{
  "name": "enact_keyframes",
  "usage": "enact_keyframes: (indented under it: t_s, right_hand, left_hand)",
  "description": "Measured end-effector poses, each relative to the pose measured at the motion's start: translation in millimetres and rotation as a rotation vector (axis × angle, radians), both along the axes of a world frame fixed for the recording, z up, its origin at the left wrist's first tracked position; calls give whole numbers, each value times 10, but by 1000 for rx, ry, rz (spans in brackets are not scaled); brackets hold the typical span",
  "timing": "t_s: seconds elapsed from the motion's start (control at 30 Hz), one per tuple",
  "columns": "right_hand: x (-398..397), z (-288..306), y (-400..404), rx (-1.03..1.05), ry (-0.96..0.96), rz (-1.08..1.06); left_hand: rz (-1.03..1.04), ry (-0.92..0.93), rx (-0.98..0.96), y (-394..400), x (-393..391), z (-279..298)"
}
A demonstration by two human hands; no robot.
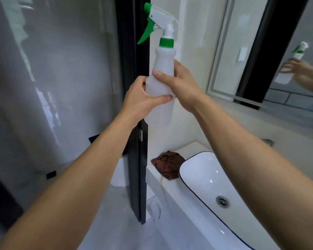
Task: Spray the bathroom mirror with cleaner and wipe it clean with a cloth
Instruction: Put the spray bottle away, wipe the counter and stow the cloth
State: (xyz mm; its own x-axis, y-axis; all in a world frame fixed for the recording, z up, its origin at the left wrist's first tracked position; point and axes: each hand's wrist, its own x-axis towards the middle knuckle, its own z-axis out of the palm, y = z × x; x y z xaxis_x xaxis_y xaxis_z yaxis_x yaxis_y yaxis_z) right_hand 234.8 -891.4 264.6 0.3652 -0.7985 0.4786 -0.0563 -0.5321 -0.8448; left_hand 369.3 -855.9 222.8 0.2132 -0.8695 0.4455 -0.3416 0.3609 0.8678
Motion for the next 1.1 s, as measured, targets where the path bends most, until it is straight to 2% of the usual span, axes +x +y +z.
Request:
enact_keyframes:
  t_s: [0.27, 0.43, 0.87, 1.1]
  right_hand:
    - [388, -1257, 249, 158, 9, 108]
    - [548, -2241, 223, 164, -9, 142]
    - [724, -5720, 199, 342, 44, 103]
    - [675, -7158, 105, 396, 63, 30]
  left_hand:
    - [125, 83, 186, 498, 321, -1165]
    - [173, 151, 189, 554, 404, -2102]
    - [197, 228, 296, 534, 487, -5484]
    - [119, 244, 315, 370, 487, -6933]
